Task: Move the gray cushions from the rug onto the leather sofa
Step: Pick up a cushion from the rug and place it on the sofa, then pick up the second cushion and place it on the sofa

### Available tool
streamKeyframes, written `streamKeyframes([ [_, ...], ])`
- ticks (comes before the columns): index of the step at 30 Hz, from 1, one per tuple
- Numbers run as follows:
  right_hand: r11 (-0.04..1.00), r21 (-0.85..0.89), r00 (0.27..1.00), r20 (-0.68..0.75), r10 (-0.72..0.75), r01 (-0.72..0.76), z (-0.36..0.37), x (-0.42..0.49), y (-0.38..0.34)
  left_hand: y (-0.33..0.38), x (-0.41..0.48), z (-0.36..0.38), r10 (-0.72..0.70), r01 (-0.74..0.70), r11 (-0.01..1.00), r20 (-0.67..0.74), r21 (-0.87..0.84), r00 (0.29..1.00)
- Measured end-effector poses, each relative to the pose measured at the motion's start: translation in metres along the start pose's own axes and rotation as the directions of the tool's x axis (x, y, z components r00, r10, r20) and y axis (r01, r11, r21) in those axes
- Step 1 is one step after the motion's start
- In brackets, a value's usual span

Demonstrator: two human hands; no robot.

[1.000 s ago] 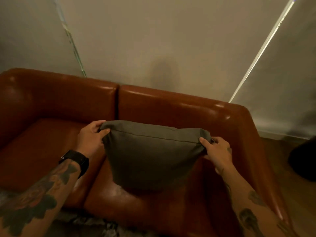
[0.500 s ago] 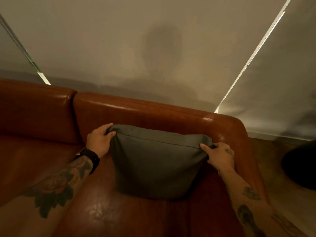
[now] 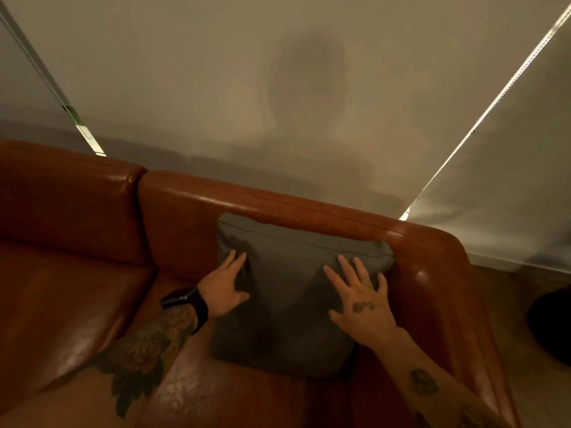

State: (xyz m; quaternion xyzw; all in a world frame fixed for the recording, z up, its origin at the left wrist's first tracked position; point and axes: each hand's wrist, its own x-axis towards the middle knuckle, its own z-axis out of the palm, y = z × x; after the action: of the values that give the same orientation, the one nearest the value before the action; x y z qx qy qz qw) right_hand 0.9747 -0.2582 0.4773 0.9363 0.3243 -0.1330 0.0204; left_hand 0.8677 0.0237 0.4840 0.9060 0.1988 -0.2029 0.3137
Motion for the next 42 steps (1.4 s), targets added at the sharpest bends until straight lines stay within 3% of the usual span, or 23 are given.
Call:
streamKeyframes([
  [4,0.989,0.067,0.977,0.177,0.12,-0.134,-0.009,0.015,-0.007,-0.012,-0.014,-0.018,0.018,-0.017,0.999,-0.009,0.043,1.0],
  [9,0.977,0.056,0.969,0.15,0.196,-0.207,-0.03,0.013,-0.058,-0.065,-0.087,-0.026,-0.07,0.077,0.996,-0.144,0.045,0.987],
  [14,0.982,0.159,0.984,0.132,-0.123,0.101,-0.039,-0.015,-0.179,-0.157,-0.198,-0.029,-0.22,0.223,0.974,-0.315,-0.028,0.923],
  [18,0.911,0.28,0.919,0.169,-0.357,0.303,-0.039,-0.056,-0.32,-0.248,-0.309,-0.014,-0.356,0.344,0.933,-0.388,-0.102,0.85],
  [23,0.819,0.346,0.82,0.192,-0.539,0.458,-0.012,-0.12,-0.473,-0.353,-0.433,0.014,-0.512,0.451,0.858,-0.365,-0.245,0.777],
  [28,0.754,0.372,0.692,0.313,-0.651,0.541,0.042,-0.181,-0.602,-0.45,-0.553,0.075,-0.723,0.594,0.685,-0.295,-0.422,0.625],
  [32,0.763,0.366,0.63,0.431,-0.646,0.533,0.093,-0.207,-0.653,-0.494,-0.614,0.13,-0.842,0.656,0.517,-0.188,-0.55,0.506],
  [39,0.801,0.313,0.547,0.6,-0.584,0.511,0.203,-0.197,-0.702,-0.541,-0.628,0.231,-0.926,0.567,0.244,-0.016,-0.787,0.376],
  [42,0.83,0.289,0.512,0.676,-0.53,0.477,0.294,-0.173,-0.712,-0.574,-0.597,0.315,-0.938,0.534,0.064,0.132,-0.843,0.32],
])
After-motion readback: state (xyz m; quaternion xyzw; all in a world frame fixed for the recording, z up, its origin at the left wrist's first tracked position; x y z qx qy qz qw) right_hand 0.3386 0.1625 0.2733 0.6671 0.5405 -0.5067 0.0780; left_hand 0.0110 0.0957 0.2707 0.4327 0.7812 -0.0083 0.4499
